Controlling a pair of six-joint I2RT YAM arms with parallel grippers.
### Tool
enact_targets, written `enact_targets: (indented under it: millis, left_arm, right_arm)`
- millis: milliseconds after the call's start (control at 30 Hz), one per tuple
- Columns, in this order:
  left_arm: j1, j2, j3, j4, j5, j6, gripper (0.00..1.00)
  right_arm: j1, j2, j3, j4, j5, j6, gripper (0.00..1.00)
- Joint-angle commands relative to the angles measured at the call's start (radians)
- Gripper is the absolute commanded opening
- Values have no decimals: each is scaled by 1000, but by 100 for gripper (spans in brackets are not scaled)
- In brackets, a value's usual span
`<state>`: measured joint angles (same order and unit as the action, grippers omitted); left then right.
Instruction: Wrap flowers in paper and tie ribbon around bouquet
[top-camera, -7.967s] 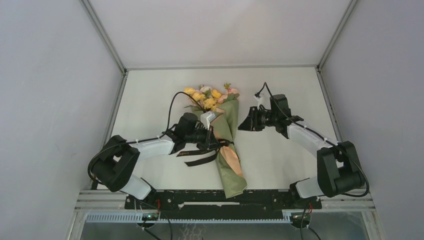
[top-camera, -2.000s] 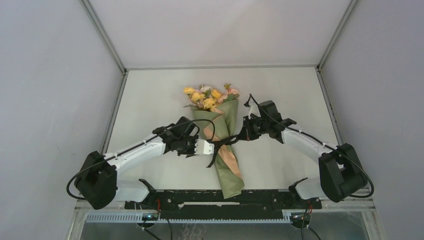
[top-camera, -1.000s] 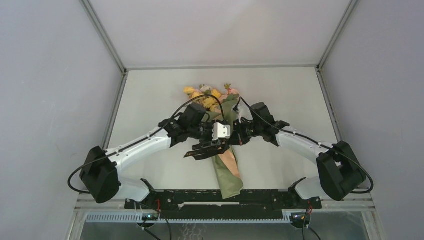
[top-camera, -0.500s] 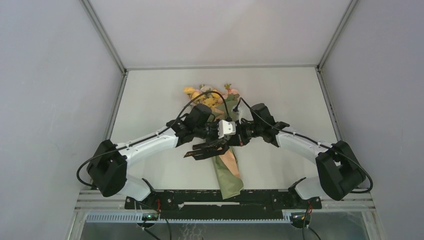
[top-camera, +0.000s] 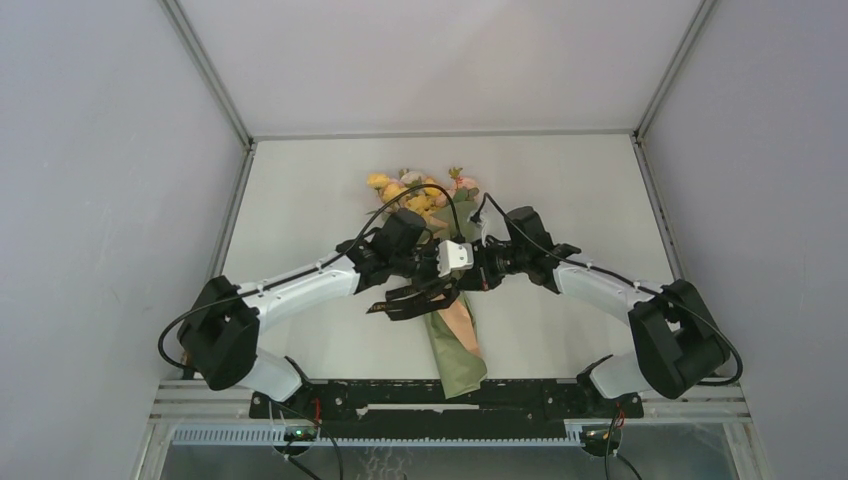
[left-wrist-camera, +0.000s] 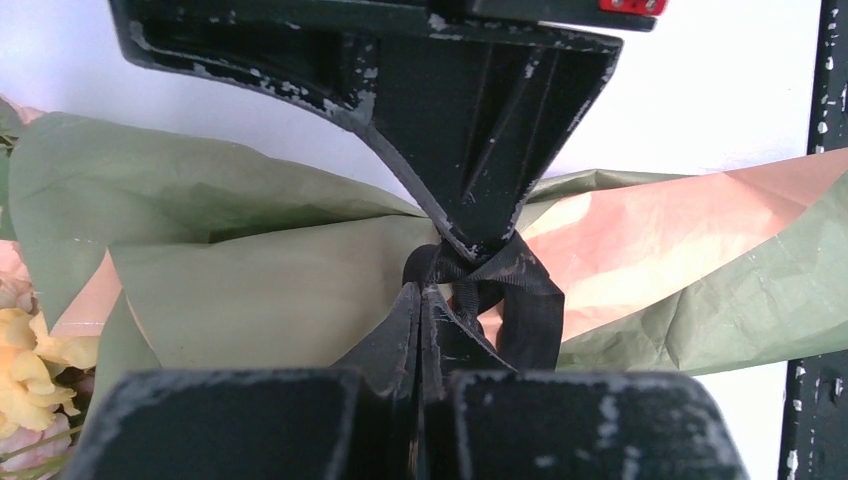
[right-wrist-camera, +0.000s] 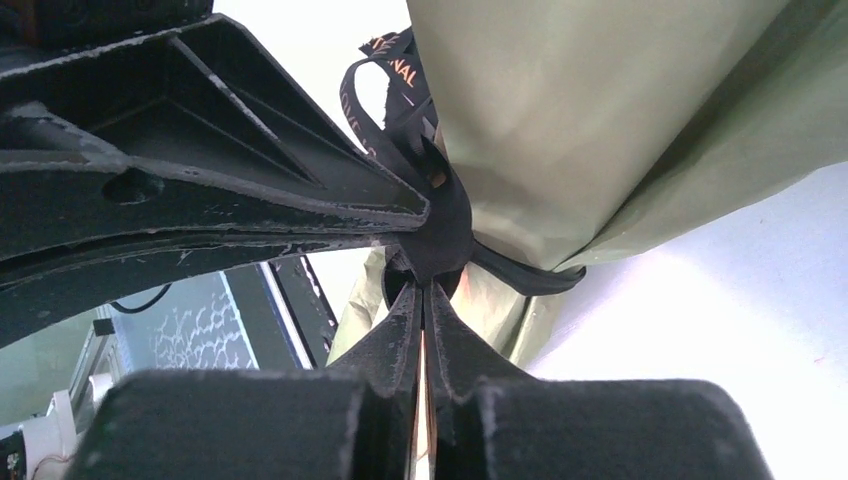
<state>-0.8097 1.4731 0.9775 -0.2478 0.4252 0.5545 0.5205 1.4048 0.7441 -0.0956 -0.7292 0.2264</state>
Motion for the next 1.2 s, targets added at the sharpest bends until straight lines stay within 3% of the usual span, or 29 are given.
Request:
enact_targets:
  millis: [0, 200, 433, 600, 933, 967, 1000, 1033, 1167]
  left_arm:
    - [-6, -56, -24, 33, 9, 54, 0]
    - [-5, -79, -36, 5, 8, 97, 0]
    - [-5, -96, -48, -10, 33, 126, 0]
    - [-11, -121, -60, -65, 105, 201, 0]
    - [-11, -114, -83, -169, 83, 335, 0]
    - [-10, -116, -78, -181, 69, 337, 9]
    - [-10, -120, -72, -199, 49, 338, 28]
    - [-10, -129, -67, -220, 25, 343, 40]
    - [26, -185, -52, -333, -38, 355, 64]
  right_arm:
    - [-27, 24, -2, 78, -30, 6, 10]
    - [-46, 53, -2, 134, -48, 37, 16]
    - [-56, 56, -11, 165, -72, 49, 0]
    - [-77, 65, -15, 204, -71, 85, 0]
    - [-85, 55, -20, 208, -3, 118, 0]
    - [-84, 53, -20, 210, -3, 119, 0]
    - [-83, 50, -21, 209, -1, 120, 0]
    - [-84, 46, -24, 206, 1, 119, 0]
    - [-85, 32, -36, 202, 0, 117, 0]
